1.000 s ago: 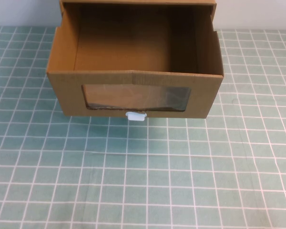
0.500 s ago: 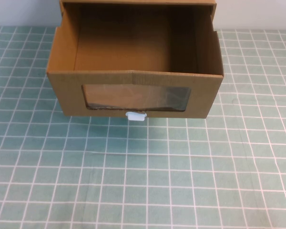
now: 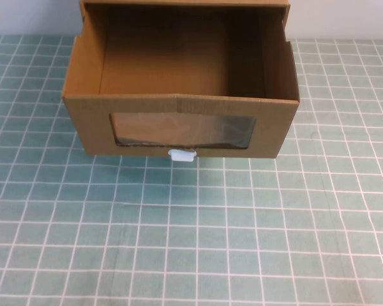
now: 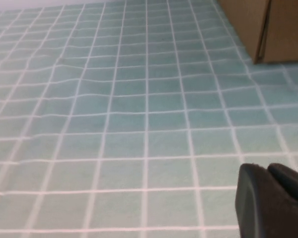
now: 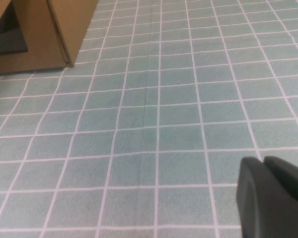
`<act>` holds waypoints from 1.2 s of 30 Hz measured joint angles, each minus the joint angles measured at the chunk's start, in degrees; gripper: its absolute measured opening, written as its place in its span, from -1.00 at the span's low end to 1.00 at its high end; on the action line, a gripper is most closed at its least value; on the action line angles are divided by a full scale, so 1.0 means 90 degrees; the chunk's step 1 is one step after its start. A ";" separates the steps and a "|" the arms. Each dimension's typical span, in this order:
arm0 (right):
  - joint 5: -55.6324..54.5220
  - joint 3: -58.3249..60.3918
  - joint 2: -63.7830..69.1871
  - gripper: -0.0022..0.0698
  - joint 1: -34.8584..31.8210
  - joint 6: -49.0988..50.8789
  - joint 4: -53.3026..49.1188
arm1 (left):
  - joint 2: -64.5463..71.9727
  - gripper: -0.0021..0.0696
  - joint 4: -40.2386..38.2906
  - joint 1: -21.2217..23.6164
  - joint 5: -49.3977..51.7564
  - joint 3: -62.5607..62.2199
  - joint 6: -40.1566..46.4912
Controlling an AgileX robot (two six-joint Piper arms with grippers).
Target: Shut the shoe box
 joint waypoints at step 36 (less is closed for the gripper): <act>0.0000 0.0000 0.0000 -0.97 0.0000 0.0000 0.0000 | 0.8296 -0.96 -0.5285 0.0000 0.2260 -0.8311 0.4585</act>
